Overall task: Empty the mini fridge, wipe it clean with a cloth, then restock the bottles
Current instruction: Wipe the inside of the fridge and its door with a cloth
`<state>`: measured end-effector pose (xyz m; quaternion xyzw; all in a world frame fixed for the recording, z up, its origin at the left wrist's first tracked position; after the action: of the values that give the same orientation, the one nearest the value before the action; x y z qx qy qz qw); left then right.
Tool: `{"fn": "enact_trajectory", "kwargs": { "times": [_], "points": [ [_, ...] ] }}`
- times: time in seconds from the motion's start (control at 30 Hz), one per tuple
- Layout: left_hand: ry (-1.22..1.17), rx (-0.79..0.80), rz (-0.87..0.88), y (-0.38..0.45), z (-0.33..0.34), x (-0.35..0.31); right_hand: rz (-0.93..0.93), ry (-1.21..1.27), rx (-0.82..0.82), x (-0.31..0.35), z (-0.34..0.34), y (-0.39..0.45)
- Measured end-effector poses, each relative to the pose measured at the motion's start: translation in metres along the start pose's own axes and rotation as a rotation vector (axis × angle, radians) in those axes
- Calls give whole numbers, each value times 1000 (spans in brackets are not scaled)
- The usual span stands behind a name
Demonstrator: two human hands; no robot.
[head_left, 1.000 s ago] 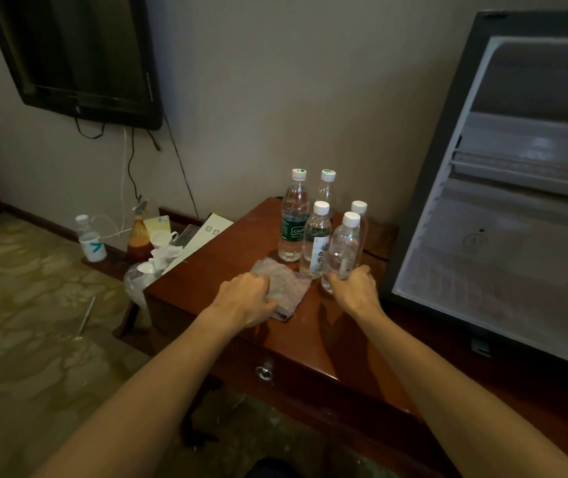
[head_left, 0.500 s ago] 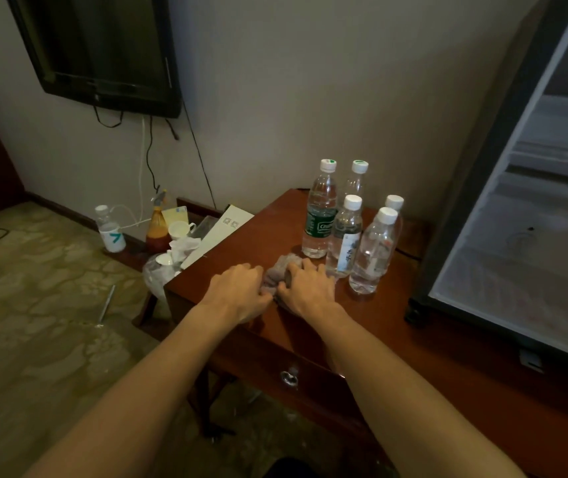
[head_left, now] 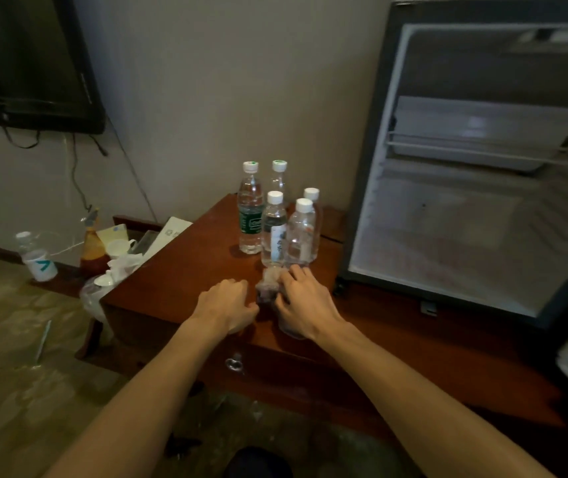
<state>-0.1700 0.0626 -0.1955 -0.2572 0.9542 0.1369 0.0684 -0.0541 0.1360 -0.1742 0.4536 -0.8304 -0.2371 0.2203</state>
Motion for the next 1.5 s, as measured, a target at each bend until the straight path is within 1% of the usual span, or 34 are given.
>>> {"fn": "enact_trajectory", "kwargs": {
  "times": [0.17,0.33,0.47,0.6,0.73,0.87,0.93,1.0,1.07,1.17,1.4,1.5],
  "points": [
    [-49,-37,118,4,6,-85,49,-121,-116,-65,-65,-25],
    [-75,-93,199,15,10,-158,168,-222,-143,-139,-106,-47],
    [-60,-142,231,33,25,-186,302,-290,-140,-194,-120,-63],
    [-89,-152,208,50,42,-192,348,-339,-138,-221,-118,-68],
    [-72,-157,229,59,55,-193,297,-319,-138,-218,-96,-61],
    [-73,-183,266,62,60,-193,176,-330,-193,-202,-71,-49],
    [-75,-195,288,64,61,-193,140,-295,-216,-193,-64,-39],
    [-66,-190,319,64,63,-192,105,-269,-202,-180,-53,-25],
    [-49,-182,350,66,66,-192,99,-240,-161,-167,-40,-11],
    [-27,-170,369,69,69,-193,121,-200,-159,-166,-33,-5],
    [-22,-132,324,71,68,-196,92,-192,-205,-171,-39,-19],
    [-27,-127,300,72,70,-195,102,-221,-142,-173,-32,-17]
  ]
}}
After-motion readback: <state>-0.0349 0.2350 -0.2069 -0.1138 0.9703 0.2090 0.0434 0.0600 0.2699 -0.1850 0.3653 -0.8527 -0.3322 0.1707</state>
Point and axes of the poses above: each hand's wrist, its own y-axis towards the middle knuckle, its own z-axis out of the palm, x = y × z, the point moved 9 cm from there along y, towards the middle knuckle, and after that the axes turned 15 degrees about -x, right-handed, at the moved point
